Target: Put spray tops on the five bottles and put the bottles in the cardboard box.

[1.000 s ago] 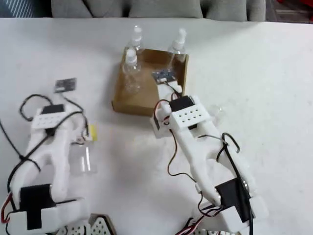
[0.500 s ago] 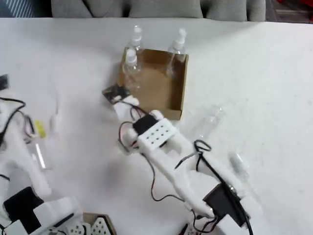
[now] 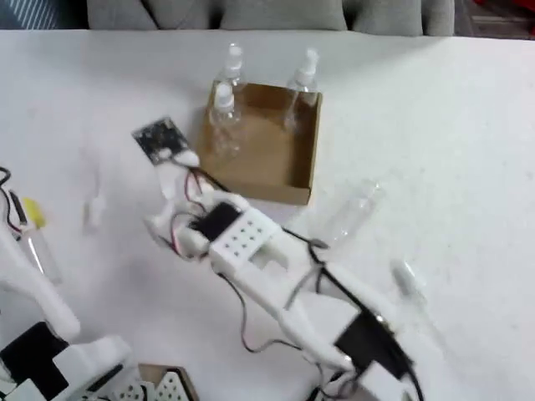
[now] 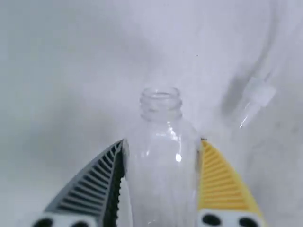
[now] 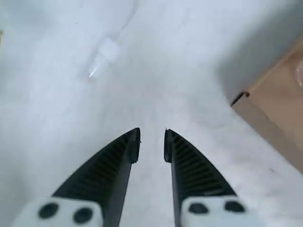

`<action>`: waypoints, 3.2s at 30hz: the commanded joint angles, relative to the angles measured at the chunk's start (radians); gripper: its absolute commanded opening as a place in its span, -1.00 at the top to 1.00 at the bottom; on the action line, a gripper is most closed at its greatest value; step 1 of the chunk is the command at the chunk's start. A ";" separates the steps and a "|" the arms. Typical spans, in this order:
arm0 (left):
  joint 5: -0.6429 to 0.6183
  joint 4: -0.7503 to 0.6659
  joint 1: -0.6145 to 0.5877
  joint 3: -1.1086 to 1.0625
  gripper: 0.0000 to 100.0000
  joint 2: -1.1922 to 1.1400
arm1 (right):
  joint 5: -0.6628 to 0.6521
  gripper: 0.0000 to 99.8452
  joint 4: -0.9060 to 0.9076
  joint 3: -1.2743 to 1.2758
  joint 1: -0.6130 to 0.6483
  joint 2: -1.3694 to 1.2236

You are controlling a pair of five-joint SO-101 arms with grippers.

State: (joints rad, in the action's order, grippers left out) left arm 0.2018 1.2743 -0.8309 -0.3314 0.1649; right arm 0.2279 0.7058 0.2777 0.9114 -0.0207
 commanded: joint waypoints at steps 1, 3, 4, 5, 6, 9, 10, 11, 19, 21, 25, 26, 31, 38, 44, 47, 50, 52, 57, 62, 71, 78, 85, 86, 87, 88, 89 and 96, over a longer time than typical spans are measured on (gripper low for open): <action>0.012 0.023 -0.018 0.084 0.96 0.042 | 0.043 0.87 -0.018 -0.184 0.033 -0.087; 0.012 0.051 -0.025 0.106 0.96 0.042 | 0.064 0.87 -0.018 -0.275 0.051 -0.166; 0.012 0.068 -0.028 0.120 0.96 0.042 | 0.077 0.87 -0.016 -0.321 0.061 -0.208; 0.012 0.078 -0.030 0.130 0.96 0.042 | 0.087 0.87 -0.016 -0.365 0.071 -0.251; 0.012 0.081 -0.031 0.138 0.96 0.042 | 0.098 0.87 -0.016 -0.411 0.081 -0.295; 0.012 0.080 -0.035 0.153 0.96 0.044 | 0.135 0.87 -0.005 -0.555 0.105 -0.415; 0.011 0.080 -0.035 0.155 0.96 0.044 | 0.146 0.87 0.013 -0.600 0.110 -0.450; 0.009 0.080 -0.035 0.155 0.96 0.044 | 0.155 0.87 0.038 -0.643 0.114 -0.479; 0.008 0.078 -0.030 0.149 0.96 0.044 | 0.192 0.87 0.137 -0.884 0.137 -0.644; 0.006 0.078 -0.030 0.147 0.96 0.044 | 0.193 0.87 0.139 -0.942 0.137 -0.671; 0.006 0.084 -0.039 0.144 0.96 0.044 | 0.193 0.87 0.131 -1.040 0.139 -0.751; 0.006 0.080 -0.050 0.135 0.96 0.044 | 0.193 0.87 0.131 -1.066 0.139 -0.779; 0.012 0.002 -0.061 0.071 0.96 0.045 | 0.195 0.87 0.131 -1.204 0.133 -0.935; 0.012 -0.101 -0.056 0.012 0.96 0.045 | 0.195 0.62 0.159 -1.369 0.114 -1.104; 0.012 -0.098 -0.056 0.017 0.96 0.045 | 0.195 0.60 0.189 -1.447 0.116 -1.162; 0.012 -0.091 -0.056 0.012 0.96 0.047 | 0.195 0.62 0.226 -1.462 0.114 -1.167; 0.012 -0.089 -0.056 0.012 0.96 0.047 | 0.193 0.82 0.245 -1.462 0.113 -1.168; 0.011 -0.075 -0.056 0.012 0.96 0.048 | 0.192 0.99 0.246 -1.459 0.104 -1.170; 0.008 -0.048 -0.036 0.020 0.96 0.051 | 0.190 0.97 0.372 -1.467 0.059 -1.153; 0.005 0.023 0.067 0.018 0.96 0.051 | 0.184 0.97 0.650 -1.539 0.002 -1.089; -0.091 0.103 0.360 0.011 0.96 0.053 | -0.126 0.97 1.041 -1.674 -0.033 -1.040; -0.149 0.127 0.527 -0.009 0.96 0.053 | -0.143 0.97 1.041 -1.283 -0.067 -0.782; -0.150 0.006 0.607 -0.135 0.96 0.053 | -0.149 0.97 1.026 -0.830 -0.088 -0.410; -0.150 -0.006 0.616 -0.152 0.96 0.053 | -0.150 0.97 1.026 -0.773 -0.091 -0.371; -0.150 -0.018 0.627 -0.170 0.96 0.053 | -0.155 0.97 1.026 -0.718 -0.097 -0.334; -0.150 -0.032 0.641 -0.187 0.96 0.053 | -0.176 0.97 1.024 -0.666 -0.104 -0.303; -0.150 -0.043 0.653 -0.206 0.96 0.053 | -0.204 0.97 1.017 -0.608 -0.110 -0.269; -0.150 -0.121 0.710 -0.341 0.96 0.053 | -0.339 0.97 0.934 -0.256 -0.128 -0.067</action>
State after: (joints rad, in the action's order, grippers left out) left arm 0.0606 1.2144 -0.1511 -0.6291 0.1711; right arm -0.0606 1.6617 -0.0660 0.7948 -0.2110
